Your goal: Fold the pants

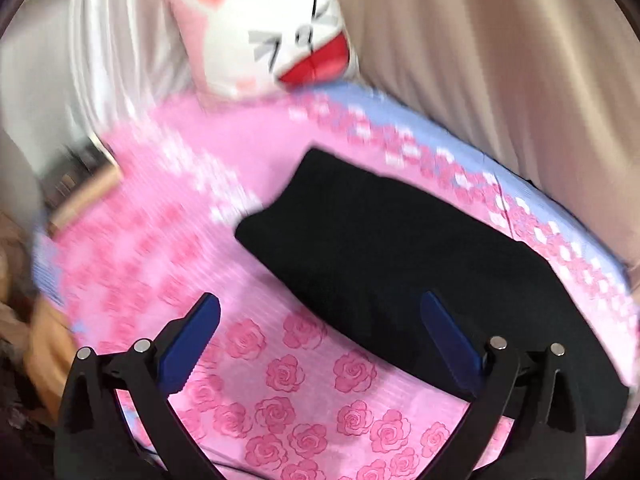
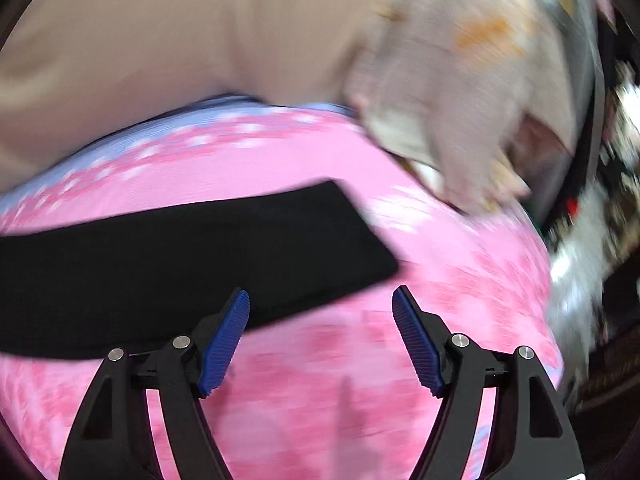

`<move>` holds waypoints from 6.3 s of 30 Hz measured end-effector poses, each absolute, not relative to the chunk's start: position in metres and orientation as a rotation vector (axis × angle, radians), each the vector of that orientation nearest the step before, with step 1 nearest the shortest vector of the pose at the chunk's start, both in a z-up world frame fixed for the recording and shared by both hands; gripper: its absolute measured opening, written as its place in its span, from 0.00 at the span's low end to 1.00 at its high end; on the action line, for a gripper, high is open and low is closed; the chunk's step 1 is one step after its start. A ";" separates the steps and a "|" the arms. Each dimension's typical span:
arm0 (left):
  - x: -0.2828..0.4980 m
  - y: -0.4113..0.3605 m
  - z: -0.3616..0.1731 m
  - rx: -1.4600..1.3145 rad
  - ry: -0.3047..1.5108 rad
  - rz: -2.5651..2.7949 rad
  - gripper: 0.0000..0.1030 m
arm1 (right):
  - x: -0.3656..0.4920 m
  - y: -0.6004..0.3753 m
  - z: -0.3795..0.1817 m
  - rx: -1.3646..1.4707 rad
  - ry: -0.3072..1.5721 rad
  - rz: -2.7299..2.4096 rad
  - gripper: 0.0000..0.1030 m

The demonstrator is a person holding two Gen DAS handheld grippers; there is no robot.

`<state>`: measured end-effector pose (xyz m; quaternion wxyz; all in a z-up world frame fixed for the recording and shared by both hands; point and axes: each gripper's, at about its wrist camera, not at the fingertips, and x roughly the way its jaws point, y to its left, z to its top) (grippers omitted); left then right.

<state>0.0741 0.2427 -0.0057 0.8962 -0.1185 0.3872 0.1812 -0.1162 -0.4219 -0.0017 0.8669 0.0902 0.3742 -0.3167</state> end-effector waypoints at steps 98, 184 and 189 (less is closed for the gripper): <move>0.099 -0.033 -0.044 -0.049 1.022 -0.328 0.59 | -0.062 -0.287 -0.026 0.275 0.852 -0.186 0.74; 0.042 0.054 -0.039 -0.188 0.984 -0.152 0.95 | -0.096 -0.270 0.010 0.211 0.773 -0.149 0.60; 0.045 0.036 -0.048 -0.184 1.004 -0.150 0.95 | -0.090 -0.261 0.003 0.239 0.750 -0.097 0.54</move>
